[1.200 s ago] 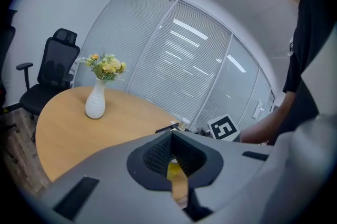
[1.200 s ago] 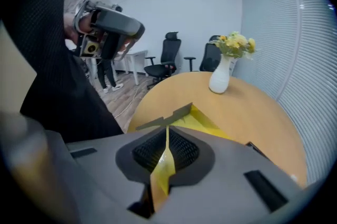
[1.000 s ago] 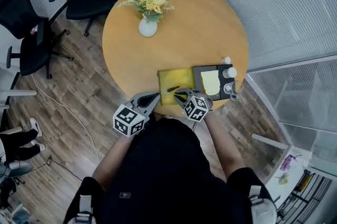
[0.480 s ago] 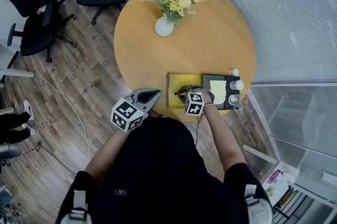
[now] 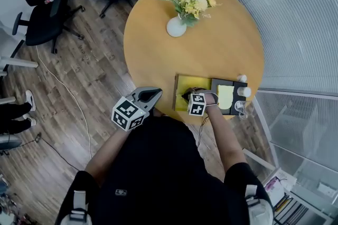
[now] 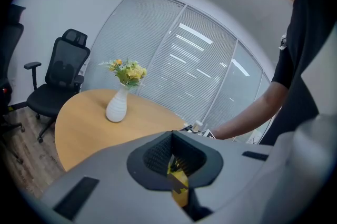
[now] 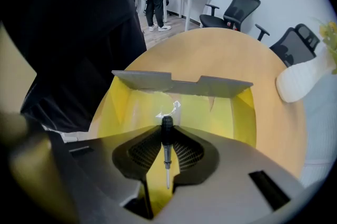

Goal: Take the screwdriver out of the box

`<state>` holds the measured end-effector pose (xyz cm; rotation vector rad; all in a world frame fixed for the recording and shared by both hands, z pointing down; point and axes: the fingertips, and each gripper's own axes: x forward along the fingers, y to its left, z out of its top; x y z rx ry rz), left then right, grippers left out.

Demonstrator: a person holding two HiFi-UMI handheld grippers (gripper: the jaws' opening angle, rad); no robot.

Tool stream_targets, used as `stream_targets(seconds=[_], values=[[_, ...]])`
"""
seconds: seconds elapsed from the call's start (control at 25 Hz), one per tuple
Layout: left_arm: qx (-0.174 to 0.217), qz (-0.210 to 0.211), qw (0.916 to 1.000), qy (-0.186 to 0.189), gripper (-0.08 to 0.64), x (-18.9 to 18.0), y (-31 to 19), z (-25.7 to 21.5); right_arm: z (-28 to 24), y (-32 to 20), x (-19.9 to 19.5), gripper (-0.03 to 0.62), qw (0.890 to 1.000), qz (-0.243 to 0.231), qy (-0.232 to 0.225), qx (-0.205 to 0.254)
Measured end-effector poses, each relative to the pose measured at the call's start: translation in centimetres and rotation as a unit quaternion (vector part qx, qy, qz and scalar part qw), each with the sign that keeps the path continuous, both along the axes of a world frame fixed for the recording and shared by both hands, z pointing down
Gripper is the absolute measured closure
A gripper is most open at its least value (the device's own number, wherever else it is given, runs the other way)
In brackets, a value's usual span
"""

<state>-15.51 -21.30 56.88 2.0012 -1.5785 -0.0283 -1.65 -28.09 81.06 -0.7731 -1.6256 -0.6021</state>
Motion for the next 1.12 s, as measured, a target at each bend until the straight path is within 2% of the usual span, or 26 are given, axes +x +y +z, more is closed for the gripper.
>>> stream_targets(seconds=[0.24, 0.68, 0.96, 1.12], values=[[-0.002, 0.009, 0.9999, -0.006, 0.555, -0.3, -0.2, 0.0, 0.1, 0.1, 0.0, 0.531, 1.0, -0.008, -0.005, 0.002], [0.007, 0.05, 0.9986, -0.014, 0.554, 0.6, -1.7, -0.9, -0.2, 0.0, -0.4, 0.532, 0.999, 0.023, -0.022, 0.015], [0.008, 0.077, 0.9968, -0.02, 0.554, 1.3, -2.5, -1.1, -2.8, -0.4, -1.9, 0.532, 0.995, 0.083, -0.059, 0.013], [0.016, 0.098, 0.9948, -0.023, 0.554, 2.1, -3.4, -1.5, -5.0, -0.5, -2.5, 0.532, 0.984, 0.153, -0.088, -0.024]])
